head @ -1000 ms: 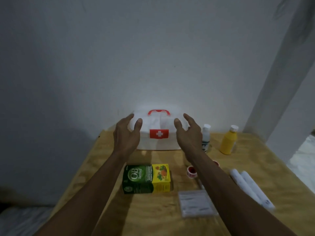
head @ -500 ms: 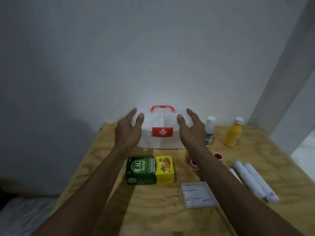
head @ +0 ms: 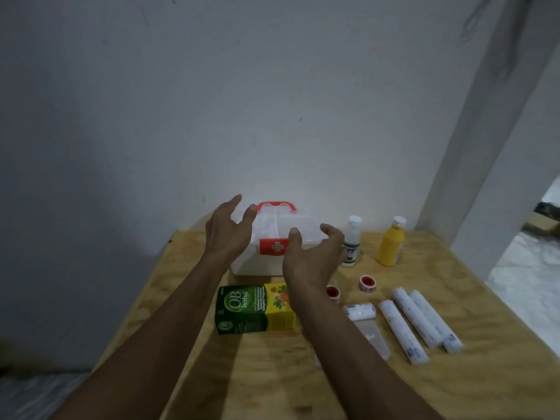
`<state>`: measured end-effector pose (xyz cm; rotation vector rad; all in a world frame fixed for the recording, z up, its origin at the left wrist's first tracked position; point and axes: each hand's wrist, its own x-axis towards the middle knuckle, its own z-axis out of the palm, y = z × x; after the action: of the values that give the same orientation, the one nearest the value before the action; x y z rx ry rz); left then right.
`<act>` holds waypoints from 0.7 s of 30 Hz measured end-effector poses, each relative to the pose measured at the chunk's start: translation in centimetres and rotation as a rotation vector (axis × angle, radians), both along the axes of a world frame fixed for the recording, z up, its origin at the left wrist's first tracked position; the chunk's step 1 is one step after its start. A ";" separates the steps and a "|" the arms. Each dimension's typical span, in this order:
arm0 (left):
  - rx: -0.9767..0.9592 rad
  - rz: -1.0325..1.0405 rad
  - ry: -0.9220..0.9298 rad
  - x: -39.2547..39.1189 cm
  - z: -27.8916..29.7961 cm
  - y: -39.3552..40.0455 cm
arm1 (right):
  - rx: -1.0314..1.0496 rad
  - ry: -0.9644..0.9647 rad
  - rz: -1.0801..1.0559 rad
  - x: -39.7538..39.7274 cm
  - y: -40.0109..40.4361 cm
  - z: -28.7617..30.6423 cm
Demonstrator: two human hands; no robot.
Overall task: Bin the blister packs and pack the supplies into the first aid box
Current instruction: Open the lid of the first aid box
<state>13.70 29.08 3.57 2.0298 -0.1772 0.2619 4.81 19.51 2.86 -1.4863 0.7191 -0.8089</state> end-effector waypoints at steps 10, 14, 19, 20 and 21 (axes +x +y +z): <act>-0.019 0.009 0.034 0.7 -1.2 -0.7 | 0.304 0.009 -0.124 1.7 2.0 0.1; -0.021 0.020 0.025 0.6 -1.2 -0.8 | 0.286 -0.040 -0.097 1.4 1.6 -0.6; -0.046 0.012 0.014 0.8 -1.4 -0.7 | 0.207 -0.049 -0.078 1.4 1.0 -1.5; -0.049 0.012 0.010 0.8 -1.4 -0.7 | 0.188 -0.055 -0.077 1.4 0.9 -1.4; -0.048 0.014 0.008 0.9 -1.5 -0.7 | 0.163 -0.062 -0.069 1.3 0.8 -1.4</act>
<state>14.55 28.42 2.12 1.9846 -0.1505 0.2640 6.13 20.32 1.50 -1.2912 0.7747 -0.8247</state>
